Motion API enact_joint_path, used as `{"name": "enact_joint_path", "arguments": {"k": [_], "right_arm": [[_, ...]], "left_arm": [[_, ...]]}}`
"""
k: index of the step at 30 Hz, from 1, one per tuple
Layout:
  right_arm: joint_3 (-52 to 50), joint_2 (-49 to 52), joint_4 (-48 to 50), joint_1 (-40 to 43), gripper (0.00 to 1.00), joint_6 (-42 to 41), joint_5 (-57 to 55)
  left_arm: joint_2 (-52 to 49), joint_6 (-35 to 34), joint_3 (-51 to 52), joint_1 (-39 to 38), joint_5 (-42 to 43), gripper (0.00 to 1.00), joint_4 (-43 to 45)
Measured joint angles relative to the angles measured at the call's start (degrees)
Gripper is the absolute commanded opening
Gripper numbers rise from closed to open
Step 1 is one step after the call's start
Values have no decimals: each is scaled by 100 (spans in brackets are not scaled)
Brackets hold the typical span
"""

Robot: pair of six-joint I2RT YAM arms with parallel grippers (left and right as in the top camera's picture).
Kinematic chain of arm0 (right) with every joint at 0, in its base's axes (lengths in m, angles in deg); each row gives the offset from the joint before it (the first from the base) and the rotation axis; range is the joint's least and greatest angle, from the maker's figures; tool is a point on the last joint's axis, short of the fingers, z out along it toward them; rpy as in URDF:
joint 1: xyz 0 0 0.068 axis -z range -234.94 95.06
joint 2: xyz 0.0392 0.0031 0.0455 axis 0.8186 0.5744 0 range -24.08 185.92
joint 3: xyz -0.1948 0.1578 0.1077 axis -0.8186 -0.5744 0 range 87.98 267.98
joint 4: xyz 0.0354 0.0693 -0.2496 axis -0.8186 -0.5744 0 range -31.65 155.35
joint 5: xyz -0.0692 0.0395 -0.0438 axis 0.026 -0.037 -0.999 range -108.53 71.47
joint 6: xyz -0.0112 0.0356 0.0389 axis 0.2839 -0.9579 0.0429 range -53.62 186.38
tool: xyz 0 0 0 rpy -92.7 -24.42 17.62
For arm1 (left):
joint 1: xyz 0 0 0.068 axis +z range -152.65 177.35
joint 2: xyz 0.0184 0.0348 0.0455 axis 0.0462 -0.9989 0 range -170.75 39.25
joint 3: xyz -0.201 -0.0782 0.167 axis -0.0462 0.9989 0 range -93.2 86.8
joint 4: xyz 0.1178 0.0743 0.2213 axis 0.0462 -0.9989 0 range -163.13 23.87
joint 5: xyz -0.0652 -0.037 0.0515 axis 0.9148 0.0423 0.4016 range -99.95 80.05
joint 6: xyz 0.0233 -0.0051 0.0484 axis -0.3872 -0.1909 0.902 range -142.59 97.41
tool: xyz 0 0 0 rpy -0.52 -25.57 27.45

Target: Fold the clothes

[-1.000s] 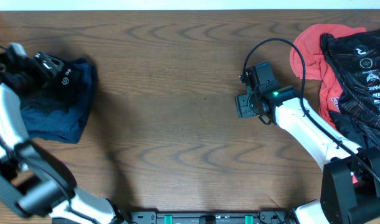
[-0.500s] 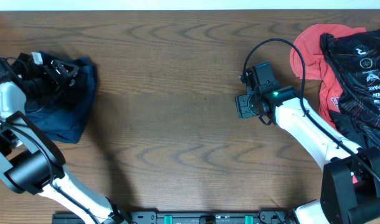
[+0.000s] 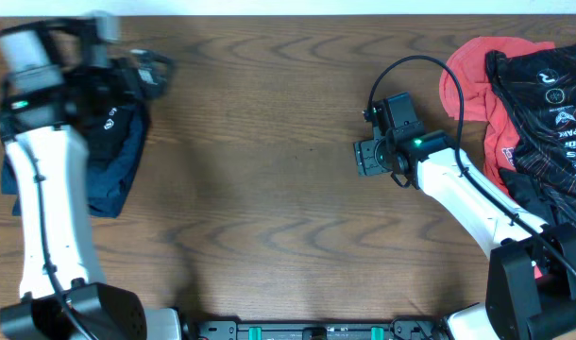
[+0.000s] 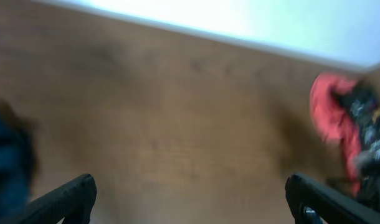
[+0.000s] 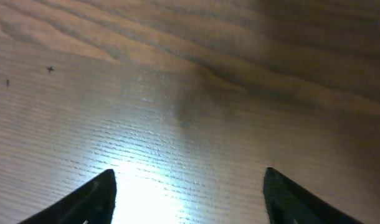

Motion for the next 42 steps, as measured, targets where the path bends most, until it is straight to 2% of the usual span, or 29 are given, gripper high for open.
{"name": "enact_joint_path", "arguments": {"k": [7,9,13,17,22,26,32,35,42], "right_arm": [[4,0,647,92,99,-76,398],[48,0,647,278,99,-109,575],[308,-11,188,841,99,-136,828],[442,-278,-365,1248,99,-175,732],[452,-1080,-946,1252,99,-275,291],[396,-1788,-1036,1244,99,-485,105],[-555,-3340,-793,955,99,-988,-358],[-1080,-4061,-763,767,99,-1123,-643],[-1644,-4876,-822,734,99,-1235,-909]], "left_arm": [[-315,127,39,-1746,-2048,98,-903],[-310,127,52,-1998,-2371,98,-1228],[-293,-22,72,-1963,-2728,98,-1821],[2,-133,160,-1808,-2898,98,-1897],[1078,-216,525,-1788,-3005,98,-1655],[2280,-221,1252,-1790,-3040,98,-1228],[4260,-212,2651,-1790,-3073,98,-723],[4983,-212,3010,-1790,-3106,98,-629],[5670,-212,3119,-1790,-3152,98,-673]]}}
